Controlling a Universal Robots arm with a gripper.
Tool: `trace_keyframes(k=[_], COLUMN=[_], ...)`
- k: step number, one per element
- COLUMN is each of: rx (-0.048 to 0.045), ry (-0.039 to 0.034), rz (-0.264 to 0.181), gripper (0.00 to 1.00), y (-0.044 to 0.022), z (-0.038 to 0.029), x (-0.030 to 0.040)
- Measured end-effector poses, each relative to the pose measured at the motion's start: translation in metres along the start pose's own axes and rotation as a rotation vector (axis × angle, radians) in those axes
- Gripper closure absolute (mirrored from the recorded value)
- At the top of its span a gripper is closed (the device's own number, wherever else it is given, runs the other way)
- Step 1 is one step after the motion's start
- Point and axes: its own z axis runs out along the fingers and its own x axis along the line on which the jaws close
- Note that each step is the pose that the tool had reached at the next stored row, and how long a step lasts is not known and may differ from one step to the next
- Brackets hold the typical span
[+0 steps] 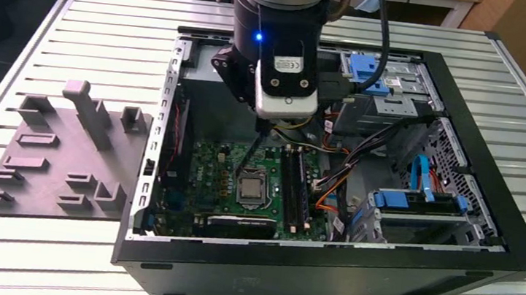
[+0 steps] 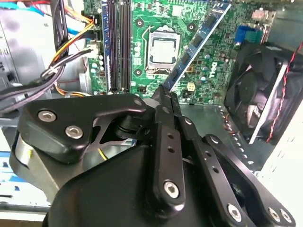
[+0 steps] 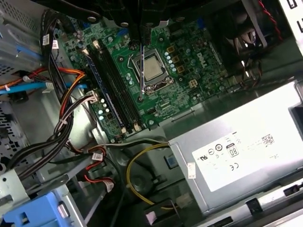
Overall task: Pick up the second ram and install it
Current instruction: 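Insert the second ram into the second slot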
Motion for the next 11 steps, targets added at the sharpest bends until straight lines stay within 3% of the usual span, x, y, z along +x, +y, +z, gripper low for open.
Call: trace_keyframes(k=[4, 11], rx=[0.0008, 0.0007], ry=[-0.0012, -0.0009], rz=[0.041, 0.030], gripper=[0.88, 0.88], y=[0.0000, 0.0001], z=[0.0001, 0.0003], x=[0.0000, -0.0001])
